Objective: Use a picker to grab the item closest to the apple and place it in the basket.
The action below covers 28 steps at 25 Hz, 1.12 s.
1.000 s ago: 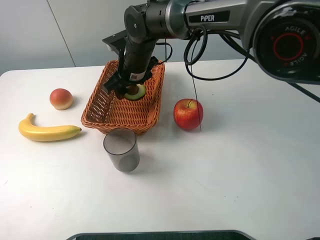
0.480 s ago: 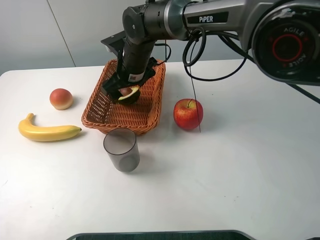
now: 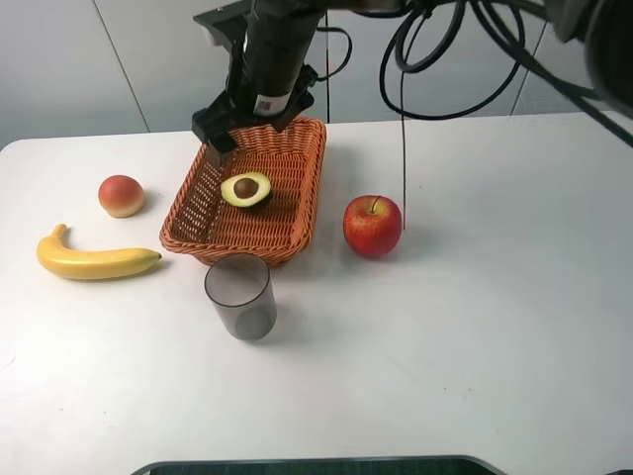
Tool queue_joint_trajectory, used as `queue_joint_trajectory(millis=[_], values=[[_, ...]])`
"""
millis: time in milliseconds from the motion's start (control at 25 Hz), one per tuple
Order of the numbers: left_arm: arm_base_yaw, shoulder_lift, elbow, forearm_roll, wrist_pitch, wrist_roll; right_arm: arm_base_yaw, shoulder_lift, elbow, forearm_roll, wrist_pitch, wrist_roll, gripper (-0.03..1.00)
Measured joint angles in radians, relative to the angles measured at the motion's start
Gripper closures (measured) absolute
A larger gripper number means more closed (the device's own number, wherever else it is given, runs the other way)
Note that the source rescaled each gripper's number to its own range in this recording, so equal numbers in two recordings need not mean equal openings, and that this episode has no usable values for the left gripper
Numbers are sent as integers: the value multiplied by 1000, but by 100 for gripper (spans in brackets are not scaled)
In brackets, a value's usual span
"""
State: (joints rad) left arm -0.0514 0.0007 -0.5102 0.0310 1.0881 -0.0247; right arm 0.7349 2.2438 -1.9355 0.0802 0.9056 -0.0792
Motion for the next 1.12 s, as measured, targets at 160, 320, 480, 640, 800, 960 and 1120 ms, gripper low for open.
queue_joint_trajectory(millis=[160,320,480,640,800,960,1120], values=[[0,0,0,0,0,0,-38,-67,-1,-24,93,46,-3],[0,0,0,0,0,0,-95,-131,44,-47,157,105,-3],[0,0,0,0,0,0,-172,-227,168,-35,162,153,-3],[0,0,0,0,0,0,-252,-345,325,-15,131,164,-3],[0,0,0,0,0,0,-336,-489,501,3,66,166,-3],[0,0,0,0,0,0,-423,-631,661,8,26,168,-3],[0,0,0,0,0,0,-490,-766,787,8,4,165,-3]])
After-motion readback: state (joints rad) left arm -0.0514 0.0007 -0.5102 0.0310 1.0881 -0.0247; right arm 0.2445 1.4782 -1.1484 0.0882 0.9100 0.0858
